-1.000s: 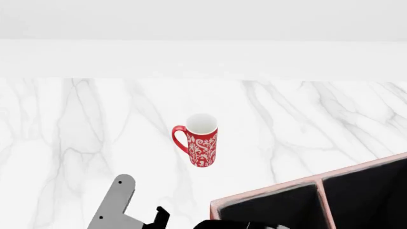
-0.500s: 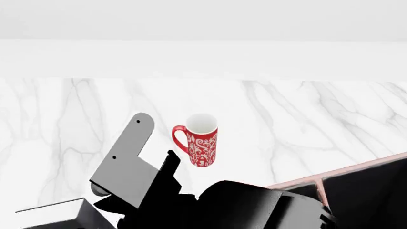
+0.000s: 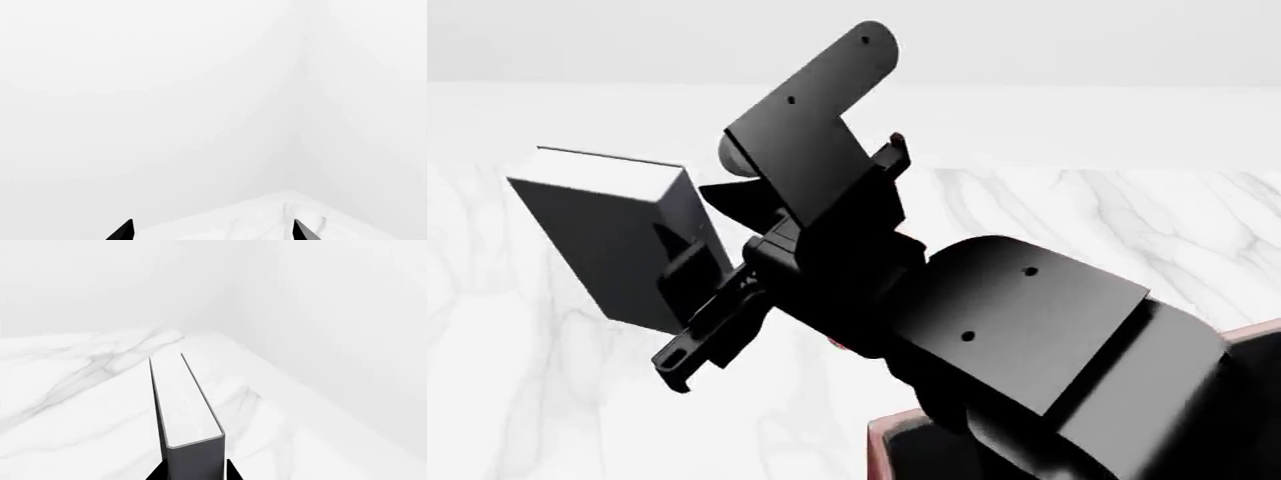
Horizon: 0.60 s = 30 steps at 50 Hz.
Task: Pick up the book and place it in the right compartment of the caddy.
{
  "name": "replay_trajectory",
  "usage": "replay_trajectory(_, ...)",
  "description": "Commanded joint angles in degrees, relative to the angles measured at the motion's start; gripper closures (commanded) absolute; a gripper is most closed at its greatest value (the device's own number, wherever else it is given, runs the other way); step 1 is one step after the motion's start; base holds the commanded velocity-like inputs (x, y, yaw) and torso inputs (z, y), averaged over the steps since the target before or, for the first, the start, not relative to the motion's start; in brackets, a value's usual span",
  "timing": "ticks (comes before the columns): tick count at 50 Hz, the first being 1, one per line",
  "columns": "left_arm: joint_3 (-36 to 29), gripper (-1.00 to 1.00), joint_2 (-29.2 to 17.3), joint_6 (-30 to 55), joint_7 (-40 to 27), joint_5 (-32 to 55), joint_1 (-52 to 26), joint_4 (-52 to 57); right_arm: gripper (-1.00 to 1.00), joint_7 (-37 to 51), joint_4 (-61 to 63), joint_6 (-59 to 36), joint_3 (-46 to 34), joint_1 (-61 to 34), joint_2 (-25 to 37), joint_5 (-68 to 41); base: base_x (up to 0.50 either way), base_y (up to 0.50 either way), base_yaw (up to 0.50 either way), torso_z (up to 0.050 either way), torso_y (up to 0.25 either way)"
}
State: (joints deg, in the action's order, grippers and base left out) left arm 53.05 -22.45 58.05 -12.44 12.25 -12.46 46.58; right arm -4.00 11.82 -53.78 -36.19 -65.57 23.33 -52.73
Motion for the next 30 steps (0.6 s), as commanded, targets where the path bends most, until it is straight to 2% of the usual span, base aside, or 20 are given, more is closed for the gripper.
replay_trajectory(1, 0.02, -1.0, -0.19, 0.06, -0.07, 0.12, -0.1, -0.12, 1.0, 3.56, -1.94, 0.83, 7.11, -2.46, 1.49, 0.21, 0.0, 0.0, 0.0, 0.0, 0.0)
replay_trajectory(19, -0.36, -1.0, -0.01, -0.55, -0.19, 0.24, -0.07, -0.78, 1.0, 10.87, -3.96, 0.83, 17.38, -0.66, 7.63, -2.44, 0.0, 0.0, 0.0, 0.0, 0.001)
replay_trajectory(30, -0.36, -1.0, -0.06, -0.6, -0.27, 0.32, -0.01, -0.79, 1.0, 15.08, -2.15, 1.22, 23.07, 3.51, 13.72, -3.15, 0.0, 0.0, 0.0, 0.0, 0.002)
